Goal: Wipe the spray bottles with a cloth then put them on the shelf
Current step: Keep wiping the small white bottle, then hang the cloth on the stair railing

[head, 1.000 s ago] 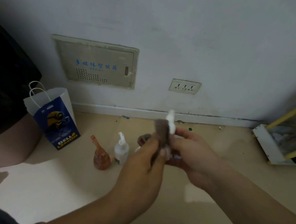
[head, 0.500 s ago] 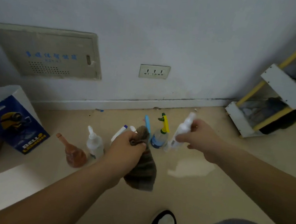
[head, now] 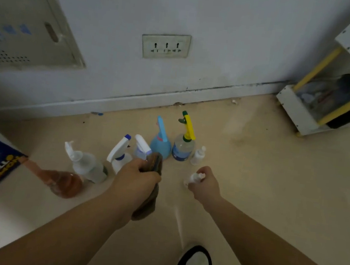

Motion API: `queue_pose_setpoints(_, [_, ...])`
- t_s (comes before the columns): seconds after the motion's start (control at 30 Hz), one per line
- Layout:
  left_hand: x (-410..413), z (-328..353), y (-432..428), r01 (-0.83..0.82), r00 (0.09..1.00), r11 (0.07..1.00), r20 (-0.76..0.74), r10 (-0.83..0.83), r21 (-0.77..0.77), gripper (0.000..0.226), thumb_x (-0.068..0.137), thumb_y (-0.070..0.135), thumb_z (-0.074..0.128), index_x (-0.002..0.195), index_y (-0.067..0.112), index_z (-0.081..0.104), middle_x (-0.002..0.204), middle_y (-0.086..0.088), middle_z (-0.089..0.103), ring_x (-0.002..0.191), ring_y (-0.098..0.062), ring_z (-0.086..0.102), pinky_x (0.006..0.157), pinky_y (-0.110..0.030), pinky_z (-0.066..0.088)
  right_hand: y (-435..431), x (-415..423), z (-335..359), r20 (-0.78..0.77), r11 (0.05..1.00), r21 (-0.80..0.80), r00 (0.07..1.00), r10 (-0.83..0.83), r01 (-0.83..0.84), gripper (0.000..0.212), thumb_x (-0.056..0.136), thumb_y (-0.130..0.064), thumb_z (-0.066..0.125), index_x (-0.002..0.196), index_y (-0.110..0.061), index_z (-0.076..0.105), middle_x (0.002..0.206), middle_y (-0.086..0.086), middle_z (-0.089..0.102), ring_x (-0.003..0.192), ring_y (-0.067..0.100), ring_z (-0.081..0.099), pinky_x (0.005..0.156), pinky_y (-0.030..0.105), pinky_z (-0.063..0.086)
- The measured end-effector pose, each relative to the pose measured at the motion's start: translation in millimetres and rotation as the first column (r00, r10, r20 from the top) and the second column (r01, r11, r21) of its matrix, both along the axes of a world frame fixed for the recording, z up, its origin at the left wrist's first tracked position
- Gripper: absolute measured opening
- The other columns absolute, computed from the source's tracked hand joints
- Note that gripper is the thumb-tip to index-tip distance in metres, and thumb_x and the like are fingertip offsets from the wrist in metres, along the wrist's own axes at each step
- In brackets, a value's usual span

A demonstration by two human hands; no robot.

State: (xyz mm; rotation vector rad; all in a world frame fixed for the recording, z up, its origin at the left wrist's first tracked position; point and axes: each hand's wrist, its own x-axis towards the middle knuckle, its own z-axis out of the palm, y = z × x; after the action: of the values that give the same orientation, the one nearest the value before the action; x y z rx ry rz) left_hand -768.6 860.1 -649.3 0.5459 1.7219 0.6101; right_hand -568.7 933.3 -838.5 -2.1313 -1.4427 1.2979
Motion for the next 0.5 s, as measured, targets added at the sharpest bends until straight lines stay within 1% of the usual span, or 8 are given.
queue_pose_setpoints(0.07, [3,-9,2,-0.019,1.000,1.000,0.006,0.019,-0.014,0.011,0.095,0.007,0.059,0.102,0.014,0.062,0.095,-0.016,0.067,0.084,-0.027,0.062,0.070,-0.035,0.050,3,-2,-11,0.008,1.000,0.013,1.000,0.021,-0.021,0.032,0.079,-0.013,0.073,0.096,-0.022,0.048,0.080,0.008,0.057,0.072,0.029,0.058,0.063,0.045,0.053])
queue_pose_setpoints(0.17, [9,-15,2,-0.045,0.999,0.999,0.013,0.046,-0.025,0.011,0.096,0.006,0.059,0.096,0.017,0.061,0.103,-0.019,0.067,0.088,-0.030,0.064,0.066,-0.035,0.051,7,-2,-15,0.006,0.999,0.010,0.999,0.043,-0.043,0.041,0.079,-0.013,0.075,0.110,-0.022,0.050,0.093,0.012,0.060,0.084,0.034,0.063,0.070,0.049,0.056])
queue_pose_setpoints(0.23, [11,-13,2,-0.053,0.997,0.998,0.058,0.054,-0.019,0.012,0.097,0.005,0.057,0.088,0.013,0.057,0.095,-0.023,0.063,0.082,-0.031,0.060,0.063,-0.033,0.050,8,0,-4,0.003,0.995,-0.072,0.997,0.072,-0.071,0.069,0.077,-0.009,0.076,0.137,-0.021,0.045,0.118,0.016,0.059,0.101,0.037,0.064,0.067,0.043,0.054])
queue_pose_setpoints(0.27, [13,-10,3,-0.058,0.995,0.998,0.085,0.060,-0.017,0.014,0.098,0.005,0.057,0.086,0.012,0.056,0.092,-0.022,0.060,0.080,-0.029,0.058,0.063,-0.033,0.049,8,1,8,-0.003,0.989,-0.140,0.999,0.054,-0.054,0.084,0.078,-0.010,0.077,0.150,-0.021,0.036,0.129,0.018,0.056,0.105,0.038,0.064,0.066,0.039,0.053])
queue_pose_setpoints(0.3, [15,-6,5,-0.062,0.993,0.998,0.101,0.064,-0.014,0.013,0.098,0.007,0.059,0.086,0.014,0.058,0.093,-0.019,0.061,0.082,-0.028,0.060,0.069,-0.035,0.052,7,4,24,-0.007,0.981,-0.194,1.000,0.026,-0.027,0.091,0.081,-0.012,0.077,0.157,-0.019,0.028,0.133,0.020,0.055,0.104,0.037,0.064,0.065,0.037,0.051])
queue_pose_setpoints(0.37, [22,8,9,-0.040,0.992,0.999,0.117,0.039,0.006,0.011,0.094,0.012,0.066,0.098,0.022,0.063,0.107,-0.011,0.067,0.097,-0.025,0.066,0.092,-0.044,0.056,6,13,61,-0.022,0.975,-0.222,0.999,-0.027,0.021,0.080,0.089,-0.018,0.074,0.156,-0.014,0.031,0.125,0.022,0.059,0.093,0.032,0.063,0.067,0.039,0.052])
queue_pose_setpoints(0.4, [26,18,10,-0.010,0.991,1.000,0.135,0.007,0.024,0.019,0.092,0.012,0.068,0.107,0.023,0.064,0.112,-0.011,0.067,0.103,-0.028,0.066,0.098,-0.049,0.055,6,18,85,-0.045,0.977,-0.211,0.998,-0.039,0.029,0.069,0.092,-0.021,0.073,0.151,-0.012,0.038,0.118,0.021,0.061,0.089,0.030,0.063,0.070,0.041,0.055])
queue_pose_setpoints(0.5, [37,51,6,0.140,0.967,0.985,0.198,-0.158,0.100,0.039,0.086,0.000,0.067,0.121,0.017,0.063,0.118,-0.016,0.065,0.110,-0.033,0.066,0.101,-0.052,0.054,-4,30,168,-0.269,0.975,-0.224,0.962,-0.052,-0.010,0.044,0.100,-0.040,0.067,0.133,-0.012,0.057,0.119,0.017,0.065,0.097,0.031,0.070,0.088,0.051,0.063])
